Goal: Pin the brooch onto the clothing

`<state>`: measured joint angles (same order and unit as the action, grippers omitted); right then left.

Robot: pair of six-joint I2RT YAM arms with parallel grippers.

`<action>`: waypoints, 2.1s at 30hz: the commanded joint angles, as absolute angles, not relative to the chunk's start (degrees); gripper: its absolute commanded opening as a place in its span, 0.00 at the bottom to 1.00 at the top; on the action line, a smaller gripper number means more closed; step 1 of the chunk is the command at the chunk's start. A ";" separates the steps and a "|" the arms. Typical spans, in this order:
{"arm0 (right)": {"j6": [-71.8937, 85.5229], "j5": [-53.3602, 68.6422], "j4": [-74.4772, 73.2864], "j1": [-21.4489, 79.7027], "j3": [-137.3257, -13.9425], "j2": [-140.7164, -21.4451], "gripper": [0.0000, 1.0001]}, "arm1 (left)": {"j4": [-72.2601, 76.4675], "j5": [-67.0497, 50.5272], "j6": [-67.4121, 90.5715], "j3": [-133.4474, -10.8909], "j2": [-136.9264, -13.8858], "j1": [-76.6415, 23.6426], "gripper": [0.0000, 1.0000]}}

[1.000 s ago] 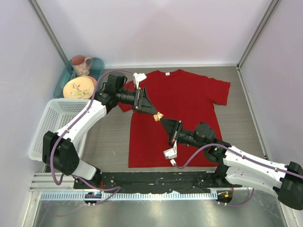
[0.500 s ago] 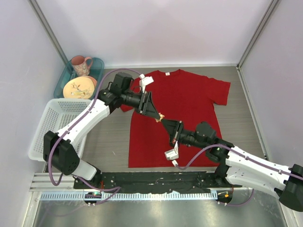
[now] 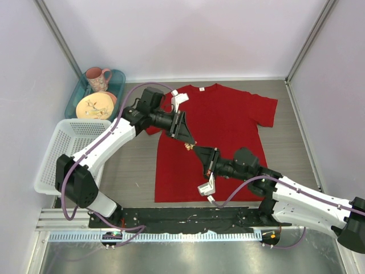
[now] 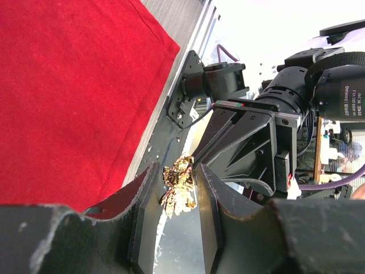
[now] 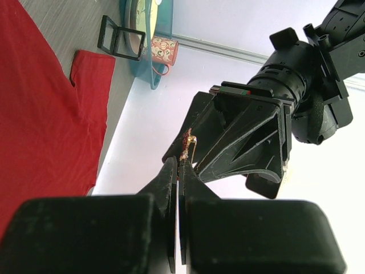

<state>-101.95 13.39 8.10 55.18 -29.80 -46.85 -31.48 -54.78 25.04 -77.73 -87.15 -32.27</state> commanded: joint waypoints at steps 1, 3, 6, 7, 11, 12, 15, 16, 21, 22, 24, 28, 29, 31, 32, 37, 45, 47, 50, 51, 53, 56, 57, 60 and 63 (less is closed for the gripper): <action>-102.39 11.51 8.79 55.90 -32.61 -46.32 0.01 | -31.99 -55.02 24.17 -79.72 -86.84 -32.87 0.36; -102.39 11.43 8.62 55.99 -32.87 -46.41 0.01 | -32.17 -54.58 23.65 -79.80 -86.75 -33.05 0.38; -102.39 11.16 8.61 56.25 -32.96 -46.49 0.01 | -32.96 -53.97 23.20 -79.80 -86.66 -33.13 0.37; -102.39 10.90 8.61 56.51 -33.05 -46.58 0.01 | -33.31 -53.36 22.94 -79.89 -86.57 -33.13 0.35; -102.22 9.58 8.61 57.04 -33.40 -46.85 0.01 | -34.80 -50.63 21.71 -80.16 -86.66 -33.13 0.27; -102.04 9.49 8.53 57.04 -33.49 -46.93 0.01 | -35.50 -50.10 21.45 -80.50 -86.66 -33.13 0.26; -102.22 9.41 8.17 57.30 -33.49 -46.58 0.01 | -35.86 -48.69 21.18 -80.51 -86.84 -33.05 0.23; -102.30 9.32 8.17 57.30 -33.40 -46.41 0.01 | -35.95 -48.69 21.18 -80.51 -86.84 -32.87 0.22; -102.65 7.82 8.26 57.66 -33.22 -46.23 0.01 | -32.72 -52.62 25.55 -79.90 -87.01 -30.86 0.19; -102.66 7.65 8.17 57.74 -33.22 -46.23 0.01 | -30.52 -55.34 27.58 -78.41 -87.01 -29.02 0.30; -102.74 7.21 8.17 57.74 -33.40 -46.14 0.01 | -21.07 -61.57 35.54 -76.13 -85.88 -27.17 0.48; -104.14 6.33 8.26 57.74 -33.31 -45.88 0.01 | -7.40 -64.25 39.12 -69.97 -80.34 -24.70 0.70; -104.59 6.24 8.26 57.74 -33.14 -45.70 0.01 | -6.43 -64.25 38.07 -68.66 -79.03 -24.52 0.70; -105.81 6.24 9.22 57.74 -32.70 -45.62 0.01 | -6.50 -62.77 35.35 -68.03 -77.00 -24.61 0.67; -106.52 6.50 9.84 57.66 -32.43 -45.79 0.01 | -8.59 -61.80 34.29 -67.94 -76.64 -24.61 0.65; -107.58 8.96 12.74 57.74 -32.35 -46.14 0.01 | -14.67 -57.40 26.39 -70.22 -78.13 -24.61 0.54; -107.66 10.02 12.40 57.74 -32.70 -45.88 0.01 | -20.04 -59.24 24.70 -74.79 -82.09 -26.10 0.48; -107.67 10.28 12.13 57.74 -32.61 -45.62 0.01 | -20.04 -59.76 24.96 -74.88 -82.44 -26.63 0.48; -107.67 10.02 12.13 57.74 -32.34 -45.26 0.01 | -19.95 -59.86 26.27 -74.53 -82.88 -28.03 0.47; -107.58 10.02 12.39 57.74 -32.34 -45.35 0.01 | -19.95 -59.59 28.28 -74.36 -83.23 -28.30 0.47; -107.49 10.02 12.39 57.74 -32.17 -45.44 0.01 | -19.69 -60.29 29.79 -74.35 -84.37 -28.47 0.45; -107.40 9.76 12.22 57.74 -32.34 -45.44 0.01 | -18.90 -61.26 30.76 -74.53 -84.73 -28.56 0.42; -107.49 9.67 12.30 57.74 -32.34 -45.53 0.01 | -18.81 -61.26 30.76 -74.44 -84.64 -28.74 0.39; -107.49 9.41 12.30 57.74 -32.34 -45.53 0.01 | -18.81 -62.48 30.76 -74.53 -84.90 -28.74 0.28; -107.32 8.27 12.66 57.74 -32.17 -45.44 0.01 | -16.27 -63.54 31.72 -73.31 -83.68 -28.65 0.11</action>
